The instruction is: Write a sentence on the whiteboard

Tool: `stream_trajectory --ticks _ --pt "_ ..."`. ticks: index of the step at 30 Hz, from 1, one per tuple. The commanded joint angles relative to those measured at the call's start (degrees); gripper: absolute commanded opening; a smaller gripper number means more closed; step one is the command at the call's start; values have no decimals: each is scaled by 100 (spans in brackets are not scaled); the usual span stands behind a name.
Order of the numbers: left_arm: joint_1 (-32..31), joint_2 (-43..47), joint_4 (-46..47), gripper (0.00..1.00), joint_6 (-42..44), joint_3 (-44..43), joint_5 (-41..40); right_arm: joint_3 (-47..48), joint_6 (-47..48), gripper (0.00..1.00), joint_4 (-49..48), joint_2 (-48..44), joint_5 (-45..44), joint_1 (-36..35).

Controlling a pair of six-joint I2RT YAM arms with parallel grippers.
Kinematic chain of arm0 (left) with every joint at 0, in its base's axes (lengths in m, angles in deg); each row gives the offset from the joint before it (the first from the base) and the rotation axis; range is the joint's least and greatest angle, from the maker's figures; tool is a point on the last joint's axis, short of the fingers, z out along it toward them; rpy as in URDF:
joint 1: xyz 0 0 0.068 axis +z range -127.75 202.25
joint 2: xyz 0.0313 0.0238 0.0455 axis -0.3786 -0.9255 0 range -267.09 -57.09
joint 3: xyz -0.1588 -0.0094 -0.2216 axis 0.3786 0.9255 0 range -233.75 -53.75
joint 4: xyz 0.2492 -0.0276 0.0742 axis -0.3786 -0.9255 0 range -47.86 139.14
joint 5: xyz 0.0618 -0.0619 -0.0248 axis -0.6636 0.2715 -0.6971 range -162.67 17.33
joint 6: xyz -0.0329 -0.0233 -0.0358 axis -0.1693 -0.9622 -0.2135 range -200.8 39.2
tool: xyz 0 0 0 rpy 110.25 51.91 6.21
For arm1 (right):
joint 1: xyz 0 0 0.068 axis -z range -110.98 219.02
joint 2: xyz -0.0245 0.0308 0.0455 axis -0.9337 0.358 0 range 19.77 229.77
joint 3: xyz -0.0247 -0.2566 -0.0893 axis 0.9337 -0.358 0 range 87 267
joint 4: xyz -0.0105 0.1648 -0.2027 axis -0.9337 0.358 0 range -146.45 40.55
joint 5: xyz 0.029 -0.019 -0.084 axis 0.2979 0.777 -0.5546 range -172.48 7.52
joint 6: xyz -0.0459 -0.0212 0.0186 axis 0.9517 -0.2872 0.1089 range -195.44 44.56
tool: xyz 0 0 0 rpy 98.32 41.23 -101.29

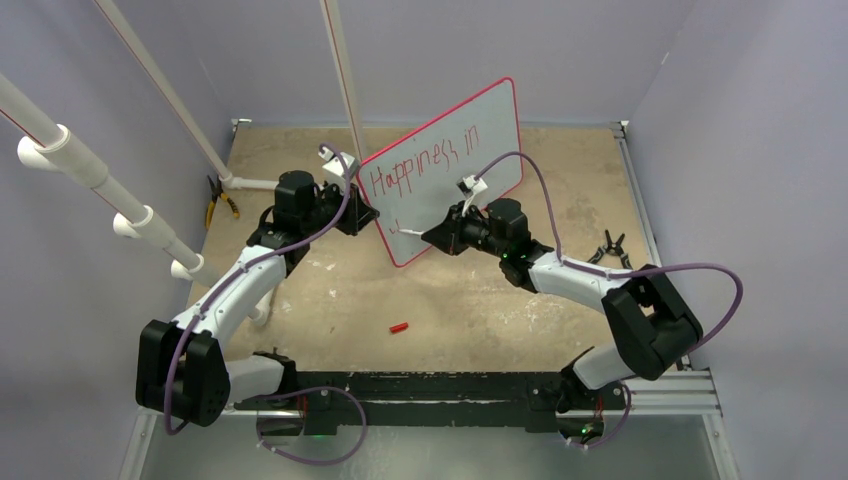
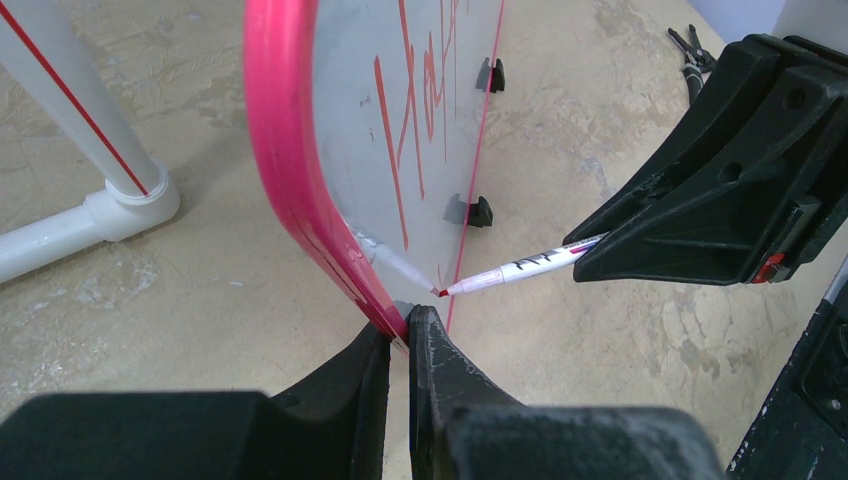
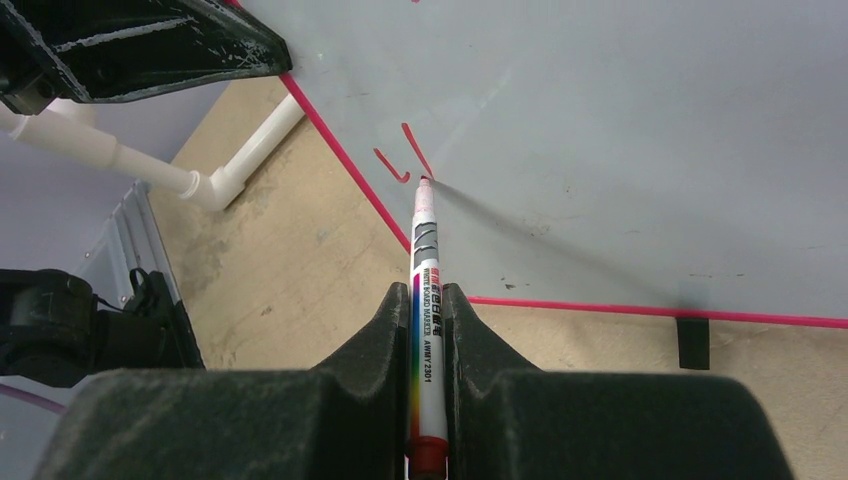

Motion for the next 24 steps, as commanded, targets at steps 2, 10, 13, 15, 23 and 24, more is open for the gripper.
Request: stream_trajectory --ticks 2,10,13,15,23,24 --pt "-87 -37 -132 0 188 -29 66 137 -47 0 -195 -170 -217 11" --pt "-87 -28 -131 0 190 -40 66 89 29 0 -149 -74 -235 12" --pt "-87 -30 -126 0 189 -43 66 -70 -18 0 -221 -49 -237 12" --pt "-87 -28 -129 0 188 -36 66 -204 -117 0 -308 -32 -155 13" --pt "-87 -43 -133 0 191 -40 71 -524 -251 0 -487 81 26 3" --pt "-87 -49 -133 0 188 -40 67 -541 -252 0 -501 105 44 4"
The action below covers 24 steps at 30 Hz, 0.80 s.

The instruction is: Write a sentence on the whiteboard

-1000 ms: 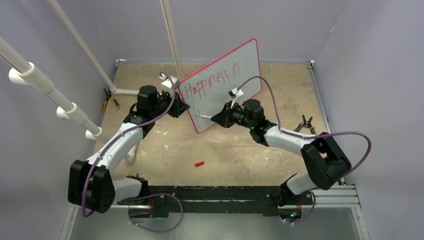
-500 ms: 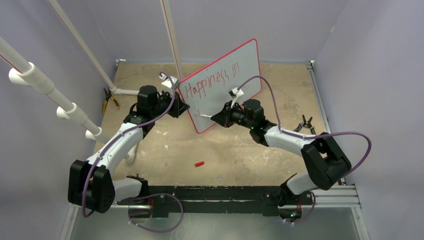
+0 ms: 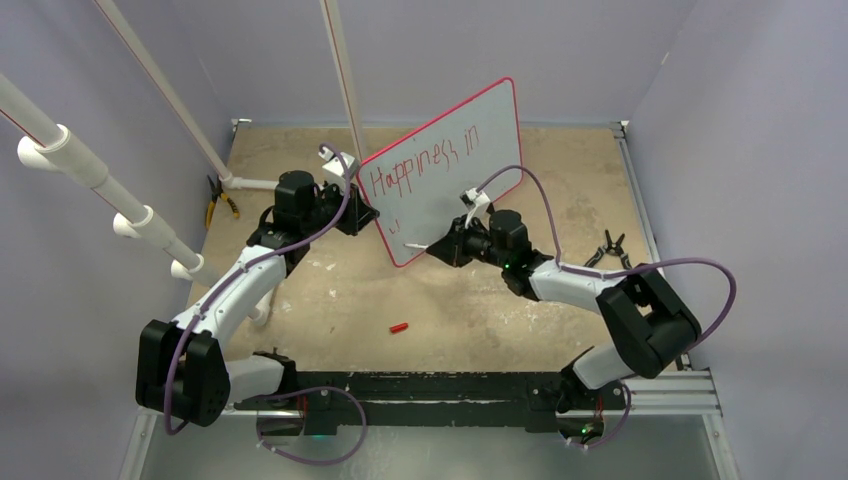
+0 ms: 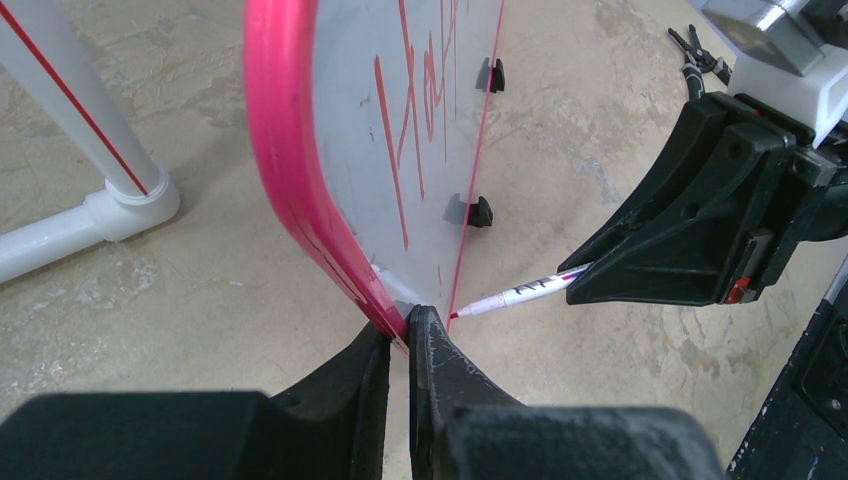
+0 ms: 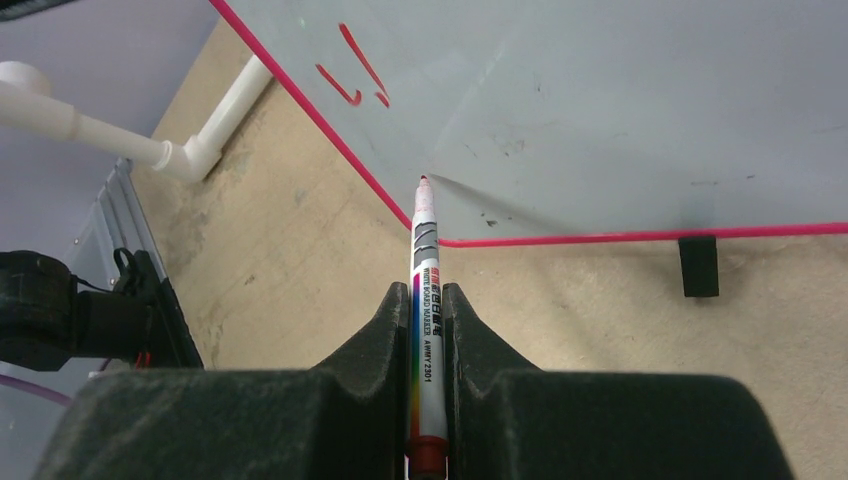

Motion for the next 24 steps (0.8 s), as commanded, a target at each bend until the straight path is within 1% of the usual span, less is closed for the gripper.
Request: stream_trajectory --ticks 1,10,24 --pt "-87 -46 -131 0 192 -41 67 -82 -79 0 -338 97 134 3" --pt "-87 -54 -128 0 196 -35 57 -11 -57 0 -304 -74 200 4" --pt "-87 -67 -126 0 199 -37 58 178 -44 0 -316 284 406 -15"
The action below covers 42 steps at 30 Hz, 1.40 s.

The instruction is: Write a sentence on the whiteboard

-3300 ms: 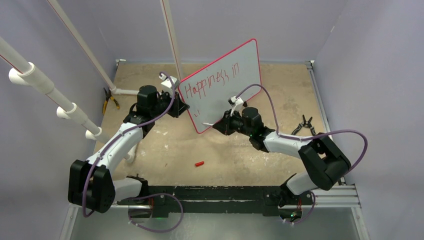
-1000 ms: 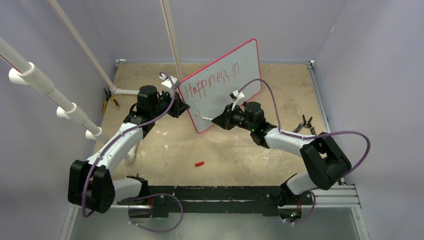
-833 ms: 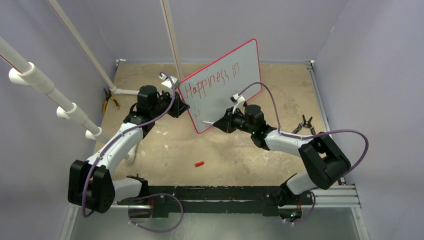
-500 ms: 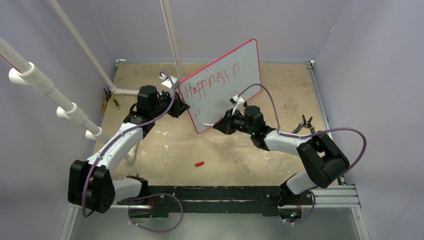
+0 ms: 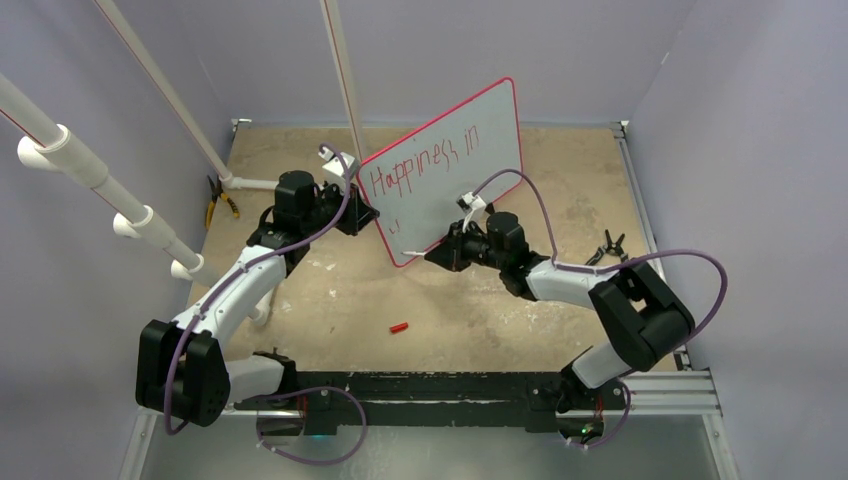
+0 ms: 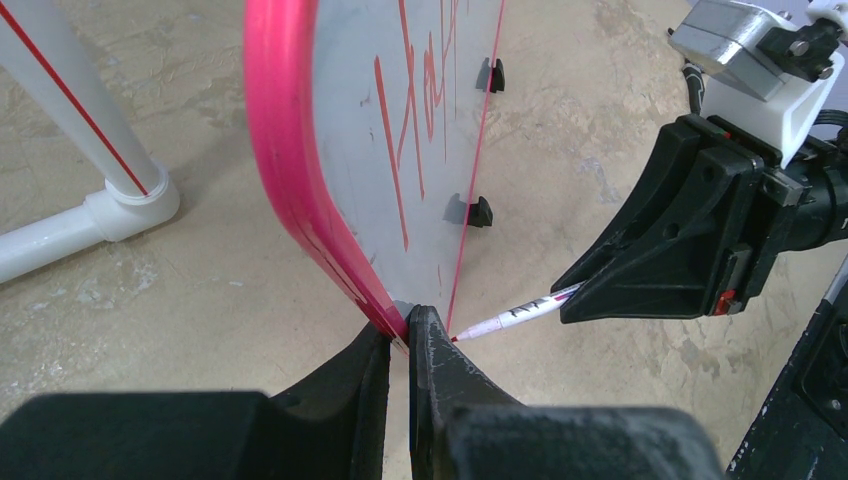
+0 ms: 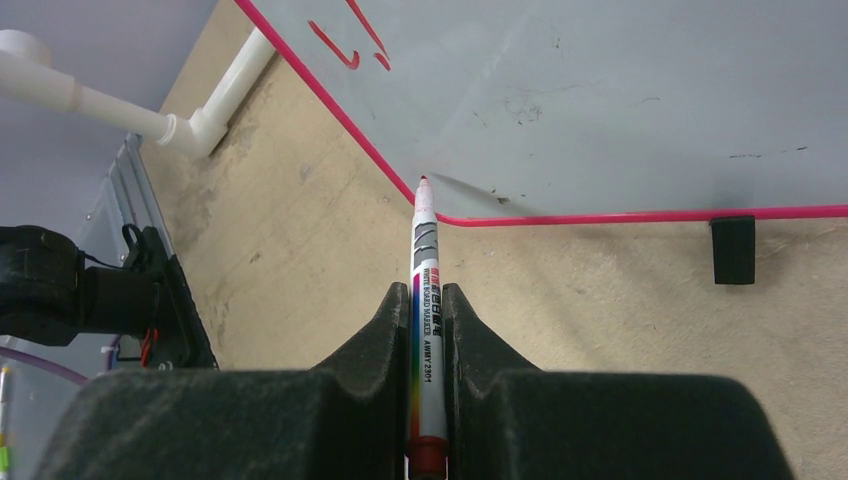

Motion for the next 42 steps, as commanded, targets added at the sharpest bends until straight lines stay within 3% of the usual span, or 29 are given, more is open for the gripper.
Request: stream_trajectory --ticks 1,42 --pt "-87 -71 -129 0 201 -38 58 275 23 0 -226 96 105 -18" --pt "-88 -89 -133 0 200 -45 75 947 -47 0 27 -284 -879 -4"
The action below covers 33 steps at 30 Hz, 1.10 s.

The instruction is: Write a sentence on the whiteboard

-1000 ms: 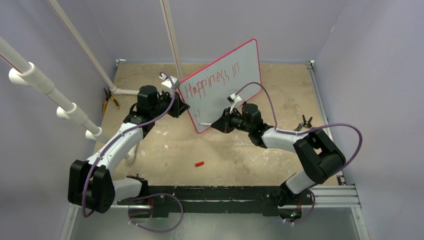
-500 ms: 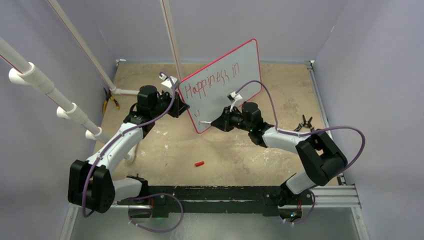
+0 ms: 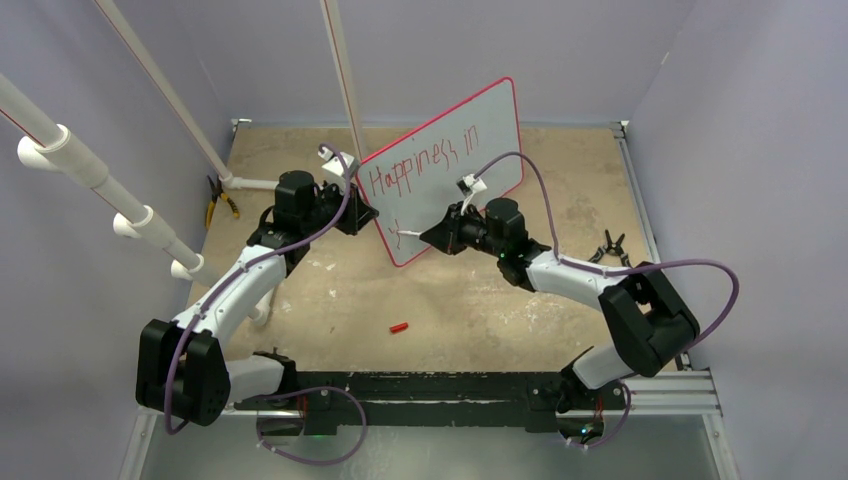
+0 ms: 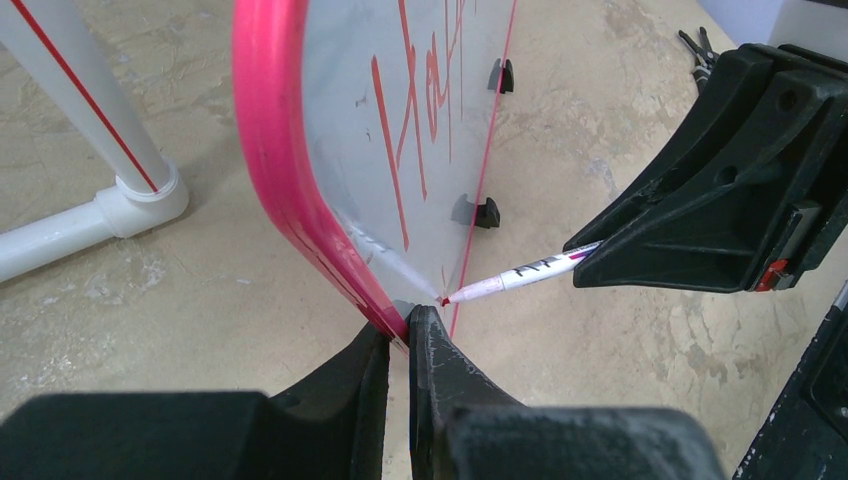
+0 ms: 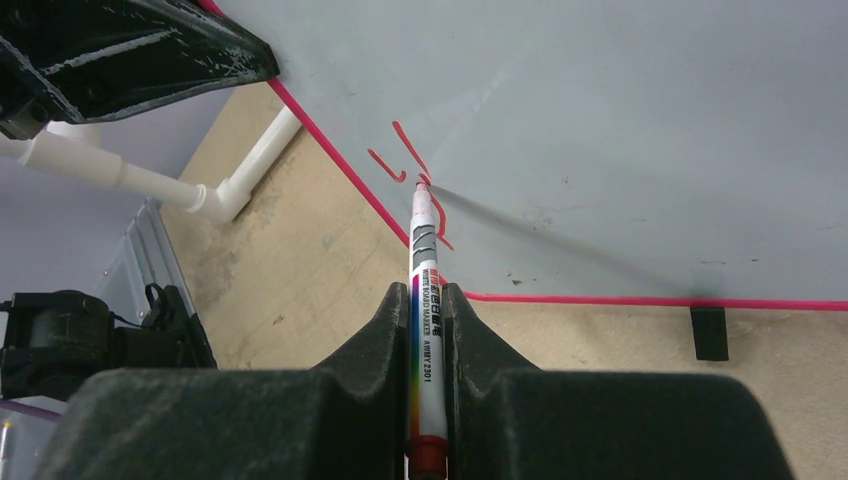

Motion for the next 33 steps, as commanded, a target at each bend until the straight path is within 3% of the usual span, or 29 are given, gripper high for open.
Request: stream_trajectory --ticks 1,13,33 --pt "-87 -71 -131 0 200 -44 145 335 60 0 -261 -174 -519 22" --pt "-93 -47 -131 0 199 -42 145 92 50 0 -324 -567 -667 115" --pt "-95 -63 -126 0 199 -45 145 111 184 0 -377 -143 -167 225"
